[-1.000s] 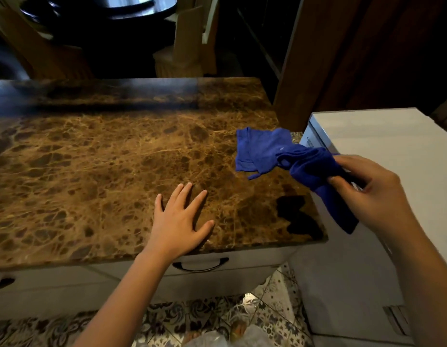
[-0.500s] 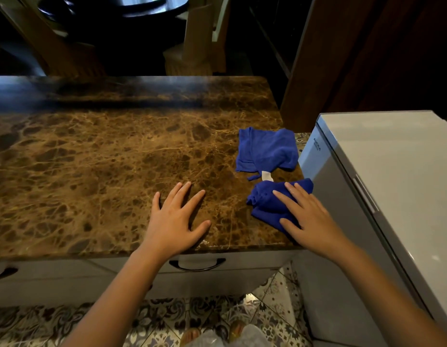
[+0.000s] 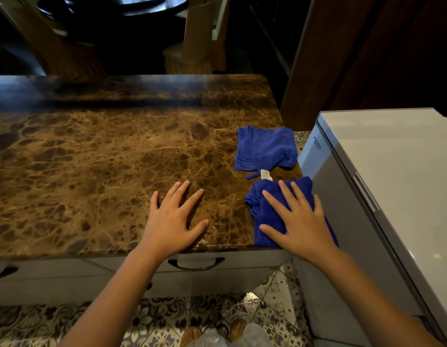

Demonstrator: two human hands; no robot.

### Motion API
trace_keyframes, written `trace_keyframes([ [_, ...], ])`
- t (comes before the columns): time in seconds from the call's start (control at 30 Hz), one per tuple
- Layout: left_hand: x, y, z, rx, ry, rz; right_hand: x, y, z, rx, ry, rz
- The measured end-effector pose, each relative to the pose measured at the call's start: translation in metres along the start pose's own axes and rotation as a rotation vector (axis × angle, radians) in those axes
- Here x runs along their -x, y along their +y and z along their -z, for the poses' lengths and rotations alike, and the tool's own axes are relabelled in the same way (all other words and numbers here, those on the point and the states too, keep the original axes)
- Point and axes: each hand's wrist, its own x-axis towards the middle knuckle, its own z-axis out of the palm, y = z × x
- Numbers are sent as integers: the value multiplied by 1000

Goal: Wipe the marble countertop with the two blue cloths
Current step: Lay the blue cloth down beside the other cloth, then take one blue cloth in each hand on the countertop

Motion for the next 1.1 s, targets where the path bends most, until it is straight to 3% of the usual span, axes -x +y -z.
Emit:
trace_keyframes([
  [0.6, -20, 10, 21, 51, -15, -9, -6, 13, 1, 3, 11, 2],
  [0.8, -126, 67, 34, 78, 87, -224, -9, 4, 0, -3, 14, -9],
  [0.93, -196, 109, 15, 31, -87, -333, -10, 6, -1, -26, 10, -17],
  [1.03, -221, 121, -3, -39, -342, -308, -10, 7, -3, -45, 6, -9],
  [1.1, -228, 121, -10, -73, -424, -280, -10, 6, -2, -53, 16, -7],
])
